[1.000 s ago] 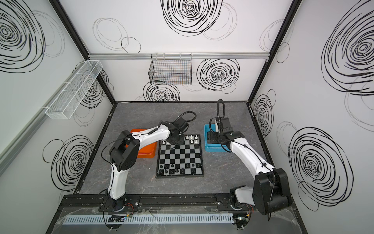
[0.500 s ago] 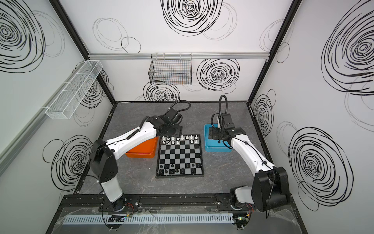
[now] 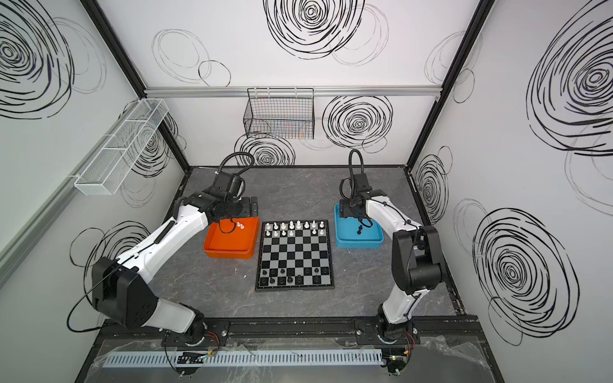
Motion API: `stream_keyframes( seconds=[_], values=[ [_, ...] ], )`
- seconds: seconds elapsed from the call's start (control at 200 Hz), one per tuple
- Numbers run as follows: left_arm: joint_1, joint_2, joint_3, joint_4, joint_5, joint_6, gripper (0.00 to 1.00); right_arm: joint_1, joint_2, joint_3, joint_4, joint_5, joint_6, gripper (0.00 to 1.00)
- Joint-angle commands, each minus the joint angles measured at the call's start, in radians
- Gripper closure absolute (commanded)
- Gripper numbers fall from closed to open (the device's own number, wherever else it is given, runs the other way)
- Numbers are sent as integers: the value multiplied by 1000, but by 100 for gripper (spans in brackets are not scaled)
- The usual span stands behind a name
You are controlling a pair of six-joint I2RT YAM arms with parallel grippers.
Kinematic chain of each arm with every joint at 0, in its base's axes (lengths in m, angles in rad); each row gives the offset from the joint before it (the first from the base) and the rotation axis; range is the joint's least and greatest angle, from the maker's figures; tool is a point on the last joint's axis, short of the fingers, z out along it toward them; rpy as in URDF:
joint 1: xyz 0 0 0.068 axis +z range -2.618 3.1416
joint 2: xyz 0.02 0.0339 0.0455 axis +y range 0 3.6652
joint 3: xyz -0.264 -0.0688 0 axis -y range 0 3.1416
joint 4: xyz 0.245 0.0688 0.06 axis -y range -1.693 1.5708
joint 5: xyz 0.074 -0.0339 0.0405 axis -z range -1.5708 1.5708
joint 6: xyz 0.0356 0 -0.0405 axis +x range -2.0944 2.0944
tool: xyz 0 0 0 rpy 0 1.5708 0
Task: Set up the chess pieces on the board
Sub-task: 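Open the left gripper and withdraw it while the right lowers into the blue tray, then close the right gripper around a black pawn in the blue tray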
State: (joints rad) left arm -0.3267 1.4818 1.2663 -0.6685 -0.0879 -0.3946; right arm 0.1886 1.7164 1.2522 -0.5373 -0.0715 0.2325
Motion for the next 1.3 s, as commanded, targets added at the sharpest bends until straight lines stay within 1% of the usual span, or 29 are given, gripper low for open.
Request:
stream_keyframes(
  seconds=[0.0,0.05,0.14,0.27,0.365,0.55,0.69,0.755,0.836,1.131,1.296],
  values=[
    [43,-26,-54,120,50,72,4,-3,23,61,-30,24,-10,19],
    [61,-25,-87,184,91,119,4,-3,36,68,-33,26,-13,20],
    [81,-13,-127,255,120,164,4,-3,55,71,-32,35,-15,20],
    [131,-8,-158,300,215,123,4,-3,73,66,-27,34,-16,24],
    [160,-8,-170,303,233,113,4,-3,79,57,-14,37,-15,29],
    [220,3,-181,314,298,95,4,-3,114,74,-9,42,-14,34],
    [257,6,-188,322,324,81,4,-2,146,95,-2,34,-6,37],
    [264,8,-189,323,328,81,4,-1,166,107,1,34,-3,40],
    [265,11,-191,322,324,83,4,0,183,120,10,29,1,46],
    [274,25,-191,327,347,80,4,7,261,184,4,21,12,56],
    [281,30,-193,331,360,77,4,6,298,208,-16,18,18,59]
  ],
)
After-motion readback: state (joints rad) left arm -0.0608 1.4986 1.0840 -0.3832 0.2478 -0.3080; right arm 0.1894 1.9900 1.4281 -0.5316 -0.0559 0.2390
